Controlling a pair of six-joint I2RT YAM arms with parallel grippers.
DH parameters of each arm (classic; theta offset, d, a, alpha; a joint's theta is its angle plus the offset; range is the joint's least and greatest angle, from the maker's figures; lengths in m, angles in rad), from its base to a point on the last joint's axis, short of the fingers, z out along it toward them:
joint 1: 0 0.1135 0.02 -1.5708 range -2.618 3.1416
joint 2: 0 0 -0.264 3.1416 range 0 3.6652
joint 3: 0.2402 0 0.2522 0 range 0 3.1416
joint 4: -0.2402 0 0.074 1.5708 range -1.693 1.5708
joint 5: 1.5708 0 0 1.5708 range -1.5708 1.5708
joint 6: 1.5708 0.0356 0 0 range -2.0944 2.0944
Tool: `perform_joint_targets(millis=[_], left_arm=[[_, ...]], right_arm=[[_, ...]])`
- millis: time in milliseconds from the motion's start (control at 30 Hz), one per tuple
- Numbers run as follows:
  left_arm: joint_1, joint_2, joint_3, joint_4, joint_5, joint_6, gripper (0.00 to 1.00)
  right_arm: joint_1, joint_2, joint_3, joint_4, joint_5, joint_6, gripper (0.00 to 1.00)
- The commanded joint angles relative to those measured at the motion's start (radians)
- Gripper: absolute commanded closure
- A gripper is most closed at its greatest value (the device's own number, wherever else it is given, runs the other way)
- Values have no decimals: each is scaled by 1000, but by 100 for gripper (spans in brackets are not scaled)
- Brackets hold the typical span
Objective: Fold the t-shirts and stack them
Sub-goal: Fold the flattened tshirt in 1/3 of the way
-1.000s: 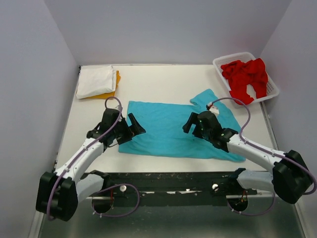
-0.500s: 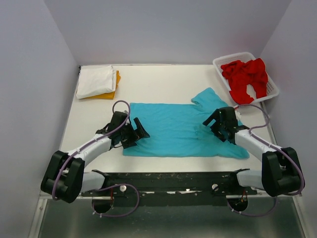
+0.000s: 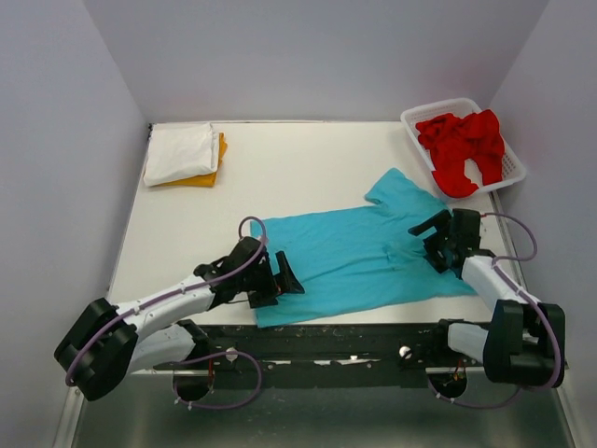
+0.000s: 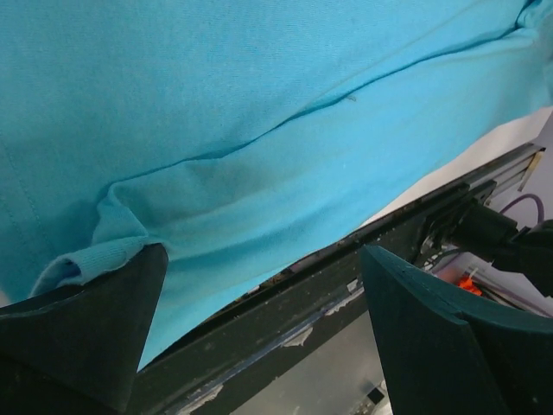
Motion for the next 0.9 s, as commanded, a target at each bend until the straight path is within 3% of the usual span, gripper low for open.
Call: perform_joint_targets(millis=[0,300,633,767,867], left_arm=[[-48,42,-1,-43,-62,-50,2],[-35,95,148,-179,-182,49,1],[31,16,279,-283,-254,156,1],[169,43,314,-198,-235,226,1],[314,160,364,-81,-188,255,1]], right_arm=[[-44,-70,-90,-227,95,-9,0],[-49,-343,-163,-326,113,86,0],[-48,-365,32,-346,160,-45,0],[-48,-380,76,-269,79,-98,0],[-48,-384,73,-195,-13,-154,0]])
